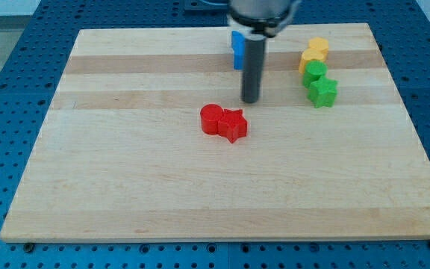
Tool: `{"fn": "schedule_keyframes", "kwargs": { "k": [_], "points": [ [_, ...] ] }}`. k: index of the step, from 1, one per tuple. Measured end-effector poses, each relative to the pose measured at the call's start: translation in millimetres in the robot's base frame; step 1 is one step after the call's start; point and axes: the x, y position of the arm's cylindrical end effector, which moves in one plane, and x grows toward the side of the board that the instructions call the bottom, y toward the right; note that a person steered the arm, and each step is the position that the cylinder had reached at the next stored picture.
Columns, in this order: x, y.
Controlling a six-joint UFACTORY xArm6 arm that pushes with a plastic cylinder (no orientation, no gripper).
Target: Point at the red star
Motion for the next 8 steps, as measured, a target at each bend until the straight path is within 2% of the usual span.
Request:
{"fn": "schedule_keyframes", "kwargs": {
  "k": [2, 3, 5, 6, 8],
  "points": [
    [5, -70],
    [38, -92],
    [125, -99],
    [143, -74],
    [132, 41]
  ]
}}
